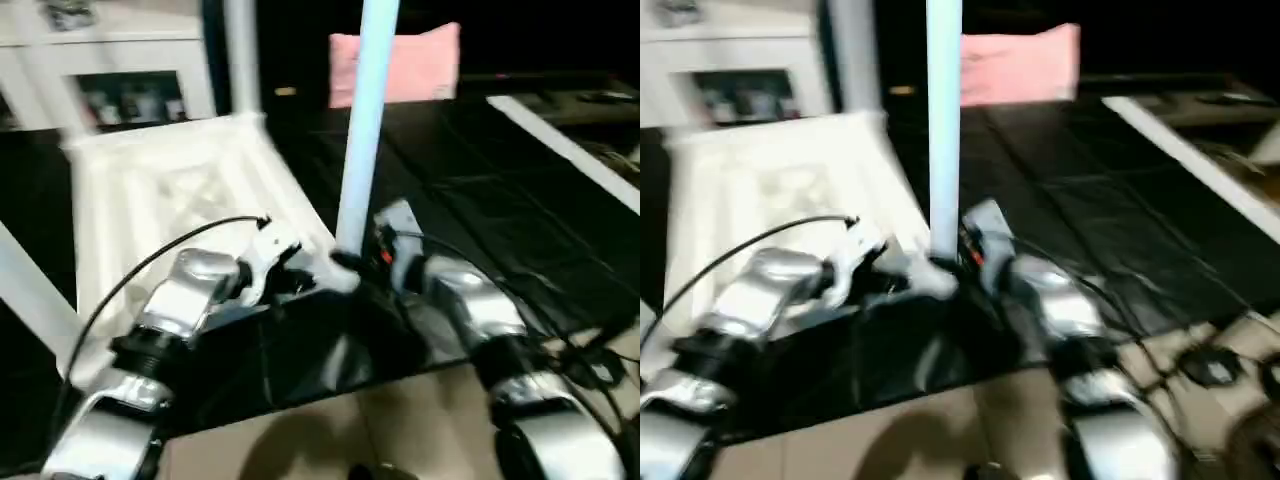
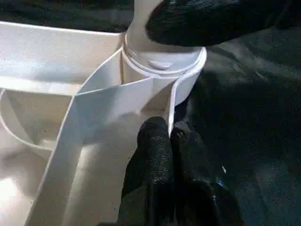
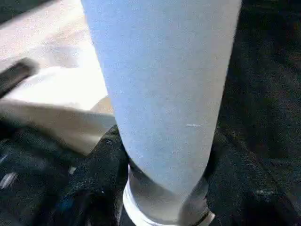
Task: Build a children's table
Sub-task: Rotate leg to tighten
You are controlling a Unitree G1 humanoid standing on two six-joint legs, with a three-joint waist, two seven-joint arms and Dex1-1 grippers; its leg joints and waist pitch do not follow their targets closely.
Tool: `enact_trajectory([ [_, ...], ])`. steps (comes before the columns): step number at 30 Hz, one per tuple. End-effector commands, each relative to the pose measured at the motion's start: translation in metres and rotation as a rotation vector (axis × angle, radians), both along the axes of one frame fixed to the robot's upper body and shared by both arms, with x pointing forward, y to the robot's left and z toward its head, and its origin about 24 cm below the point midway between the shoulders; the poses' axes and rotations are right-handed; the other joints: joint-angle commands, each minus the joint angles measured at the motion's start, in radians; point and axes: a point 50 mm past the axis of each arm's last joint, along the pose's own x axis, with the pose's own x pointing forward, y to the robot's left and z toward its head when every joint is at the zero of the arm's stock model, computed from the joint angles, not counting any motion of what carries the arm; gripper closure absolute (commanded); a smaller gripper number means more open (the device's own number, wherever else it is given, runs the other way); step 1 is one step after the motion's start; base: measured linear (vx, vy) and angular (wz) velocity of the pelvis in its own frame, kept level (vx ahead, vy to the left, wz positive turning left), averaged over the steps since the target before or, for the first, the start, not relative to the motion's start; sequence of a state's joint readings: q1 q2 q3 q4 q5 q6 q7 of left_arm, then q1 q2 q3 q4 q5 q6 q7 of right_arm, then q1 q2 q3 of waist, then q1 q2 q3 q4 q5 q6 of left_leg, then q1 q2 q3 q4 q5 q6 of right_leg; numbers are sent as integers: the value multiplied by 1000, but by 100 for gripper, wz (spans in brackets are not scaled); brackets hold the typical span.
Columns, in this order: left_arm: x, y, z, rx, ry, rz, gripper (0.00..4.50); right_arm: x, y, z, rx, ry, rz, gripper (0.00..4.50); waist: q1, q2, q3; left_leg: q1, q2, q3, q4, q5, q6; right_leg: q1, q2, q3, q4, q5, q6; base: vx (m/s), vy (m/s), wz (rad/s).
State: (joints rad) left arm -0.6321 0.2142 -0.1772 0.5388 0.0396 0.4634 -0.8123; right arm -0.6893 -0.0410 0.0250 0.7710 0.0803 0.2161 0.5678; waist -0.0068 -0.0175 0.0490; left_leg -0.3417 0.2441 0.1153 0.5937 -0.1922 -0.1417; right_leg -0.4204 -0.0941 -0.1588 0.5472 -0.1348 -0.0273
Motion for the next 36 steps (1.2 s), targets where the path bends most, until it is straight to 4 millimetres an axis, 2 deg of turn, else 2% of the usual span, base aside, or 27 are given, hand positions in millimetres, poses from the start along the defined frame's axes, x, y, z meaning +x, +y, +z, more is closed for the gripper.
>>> enact_trajectory([
  [1, 10, -38, 23, -71, -103, -3, 450, -19, 55, -16, 20, 115, 126, 249, -6, 18, -57, -8, -26, 26, -74, -404, 46, 74, -29, -3, -99, -574, -5, 0, 0, 0],
  [3, 12, -41, 24, -55, -128, 37, 450, -16, 61, -14, 20, 109, 82, 249, -24, 24, -48, 10, -8, 16, -88, -526, 58, 80, -32, -15, -101, -528, -24, 0, 0, 0],
  [4, 13, -42, 24, -53, -134, 47, 450, -16, 62, -14, 22, 107, 74, 249, -28, 26, -48, 10, -3, 13, -92, -547, 58, 85, -35, -14, -96, -510, -28, 0, 0, 0],
  [5, 14, -42, 25, -49, -141, 66, 450, -14, 61, -13, 44, 98, 51, 249, -25, 23, -51, 14, -2, 14, -94, -554, 59, 85, -40, -2, -91, -488, -41, 0, 0, 0],
  [6, 14, -41, 25, -43, -143, 70, 450, -14, 60, -12, 57, 95, 44, 216, -25, 16, -52, 21, -18, 23, -82, -518, 58, 74, -46, 0, -100, -511, -53, 0, 0, 0],
  [7, 14, -40, 25, -38, -144, 72, 450, -13, 57, -12, 61, 90, 38, 195, -19, 11, -55, 15, -32, 30, -75, -453, 61, 73, -50, 2, -101, -532, -59, 0, 0, 0],
  [9, 15, -37, 24, -34, -140, 79, 450, -12, 50, -14, 55, 84, 22, 195, -11, 10, -59, 5, -34, 33, -76, -382, 68, 74, -52, 10, -90, -514, -74, 0, 0, 0],
  [10, 15, -37, 24, -34, -139, 79, 450, -12, 50, -14, 55, 83, 22, 171, -11, 11, -61, 0, -32, 32, -77, -361, 68, 77, -52, 14, -85, -492, -83, 0, 0, 0],
  [11, 14, -35, 22, -28, -136, 77, 450, -10, 42, -15, 50, 71, 1, 162, -8, 12, -64, -5, -27, 33, -79, -322, 68, 78, -53, 23, -73, -436, -107, 0, 0, 0],
  [12, 14, -34, 22, -28, -136, 77, 450, -10, 41, -15, 50, 71, 1, 155, -6, 11, -65, -8, -26, 35, -79, -290, 70, 78, -51, 30, -64, -382, -133, 0, 0, 0],
  [14, 14, -31, 20, -18, -135, 72, 450, -9, 33, -15, 48, 50, -7, 142, -3, 7, -66, -10, -28, 39, -77, -259, 76, 77, -49, 37, -53, -349, -155, 0, 0, 0],
  [17, 10, -22, 16, 8, -134, 24, 450, -8, 14, -11, 40, -29, 18, 110, 6, 0, -71, -13, -32, 44, -71, -216, 99, 76, -46, 45, -47, -353, -164, 0, 0, 0],
  [18, 9, -18, 16, 10, -146, -1, 450, -8, 6, -9, 41, -58, 40, 106, 14, 0, -71, -14, -32, 46, -70, -200, 107, 73, -45, 50, -43, -347, -164, 0, 0, 0],
  [19, 9, -18, 16, 10, -146, -1, 450, -8, 6, -9, 41, -58, 40, 96, 16, -1, -72, -14, -32, 48, -68, -193, 114, 73, -44, 51, -42, -345, -165, 0, 0, 0],
  [21, 8, -16, 15, 11, -156, -18, 450, -9, 0, -8, 41, -76, 54, 72, 23, -2, -79, -25, -32, 48, -64, -123, 114, 79, -44, 55, -27, -283, -181, 0, 0, 0],
  [22, 6, -12, 14, 12, -154, -35, 450, -10, -8, -6, 52, -92, 76, 72, 24, -4, -78, -28, -34, 49, -62, -116, 114, 78, -43, 56, -26, -277, -183, 0, 0, 0],
  [23, 1, 1, 11, 27, -141, -99, 450, -15, -30, 1, 74, -134, 175, 60, 29, -2, -76, -27, -34, 50, -62, -122, 120, 78, -41, 54, -28, -291, -178, 0, 0, 0],
  [24, 0, 5, 11, 34, -142, -135, 450, -18, -38, 5, 76, -151, 219, 50, 38, 0, -77, -24, -30, 50, -61, -128, 132, 79, -42, 55, -29, -292, -170, 0, 0, 0],
  [25, 0, 5, 11, 34, -142, -135, 450, -18, -38, 5, 76, -151, 219, 39, 38, 0, -75, -27, -30, 50, -62, -129, 139, 79, -40, 56, -30, -290, -168, 0, 0, 0],
  [26, -3, 10, 10, 45, -135, -180, 450, -22, -46, 8, 73, -169, 283, 30, 39, 1, -76, -25, -26, 50, -63, -130, 133, 75, -39, 57, -27, -286, -172, 0, 0, 0],
  [28, -6, 14, 10, 50, -134, -256, 450, -27, -54, 12, 75, -169, 351, 24, 41, -2, -73, -24, -27, 51, -64, -161, 125, 75, -36, 55, -31, -324, -161, 0, 0, 0],
  [31, -16, 18, 13, 25, -105, -400, 450, -30, -64, 16, 73, -165, 424, 11, 47, 0, -66, -14, -26, 52, -68, -211, 98, 64, -37, 55, -47, -436, -131, 0, 0, 0],
  [34, -22, 21, 13, 29, -78, -495, 450, -31, -67, 18, 64, -167, 465, 11, 56, 4, -67, -6, -21, 52, -69, -209, 87, 58, -38, 58, -45, -424, -142, 0, 0, 0],
  [36, -27, 25, 13, 49, -37, -581, 450, -35, -67, 20, 47, -174, 540, 11, 65, 5, -70, -10, -20, 52, -71, -194, 84, 63, -36, 62, -35, -373, -157, 0, 0, 0],
])
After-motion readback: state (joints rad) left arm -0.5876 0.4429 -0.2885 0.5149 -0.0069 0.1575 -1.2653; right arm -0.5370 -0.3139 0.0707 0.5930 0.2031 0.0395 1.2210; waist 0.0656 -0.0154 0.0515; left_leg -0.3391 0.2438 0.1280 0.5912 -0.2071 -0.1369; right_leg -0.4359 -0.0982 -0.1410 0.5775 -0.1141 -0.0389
